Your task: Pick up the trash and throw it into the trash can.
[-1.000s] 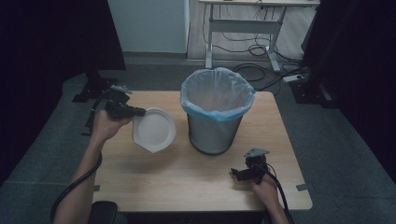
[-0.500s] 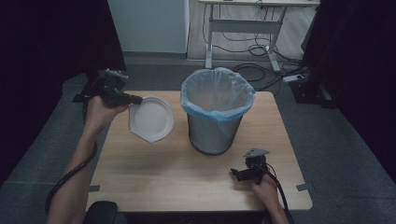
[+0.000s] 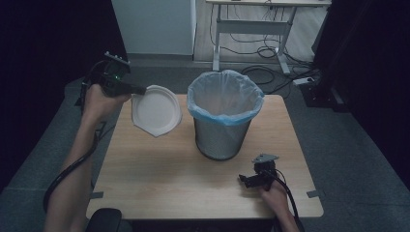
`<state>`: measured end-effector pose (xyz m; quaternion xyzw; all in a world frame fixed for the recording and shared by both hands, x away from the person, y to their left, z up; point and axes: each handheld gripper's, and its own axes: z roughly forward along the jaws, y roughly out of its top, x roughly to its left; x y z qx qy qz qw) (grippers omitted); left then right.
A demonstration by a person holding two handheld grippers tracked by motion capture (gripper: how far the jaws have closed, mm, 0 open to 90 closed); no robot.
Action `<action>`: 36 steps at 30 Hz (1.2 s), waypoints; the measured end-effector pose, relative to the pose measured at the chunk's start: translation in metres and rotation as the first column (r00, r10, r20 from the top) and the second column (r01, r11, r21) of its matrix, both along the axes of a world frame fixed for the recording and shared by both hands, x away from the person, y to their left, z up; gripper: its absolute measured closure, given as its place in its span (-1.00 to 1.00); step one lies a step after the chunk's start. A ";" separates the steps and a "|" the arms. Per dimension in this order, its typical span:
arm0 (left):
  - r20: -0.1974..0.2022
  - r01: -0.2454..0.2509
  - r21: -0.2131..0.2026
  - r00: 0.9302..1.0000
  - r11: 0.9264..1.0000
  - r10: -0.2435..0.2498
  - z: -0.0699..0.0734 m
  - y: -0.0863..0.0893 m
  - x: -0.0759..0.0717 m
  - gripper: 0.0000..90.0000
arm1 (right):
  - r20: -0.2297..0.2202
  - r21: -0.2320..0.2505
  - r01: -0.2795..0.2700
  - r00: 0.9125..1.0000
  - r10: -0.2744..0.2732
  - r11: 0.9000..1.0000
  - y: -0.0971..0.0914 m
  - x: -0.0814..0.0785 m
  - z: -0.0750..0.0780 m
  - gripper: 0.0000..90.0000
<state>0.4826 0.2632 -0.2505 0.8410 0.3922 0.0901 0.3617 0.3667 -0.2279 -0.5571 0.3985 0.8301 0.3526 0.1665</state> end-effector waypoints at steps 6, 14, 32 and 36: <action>0.006 -0.007 -0.010 1.000 1.000 0.007 0.019 -0.001 -0.001 0.91 | 0.000 0.001 0.001 1.000 -0.001 1.000 0.001 0.000 0.000 -1.00; 0.012 -0.016 -0.023 1.000 1.000 0.017 0.040 -0.002 0.000 0.91 | -0.001 0.000 -0.002 1.000 0.002 1.000 0.001 -0.001 0.000 -1.00; 0.045 0.008 -0.047 0.999 0.999 -0.005 0.077 -0.037 0.009 0.91 | 0.001 0.001 -0.003 1.000 0.003 1.000 0.001 -0.001 0.000 -1.00; 0.054 0.025 -0.039 0.998 0.999 -0.023 0.081 -0.054 0.012 0.91 | 0.001 0.001 -0.003 1.000 0.003 1.000 0.001 -0.001 0.000 -1.00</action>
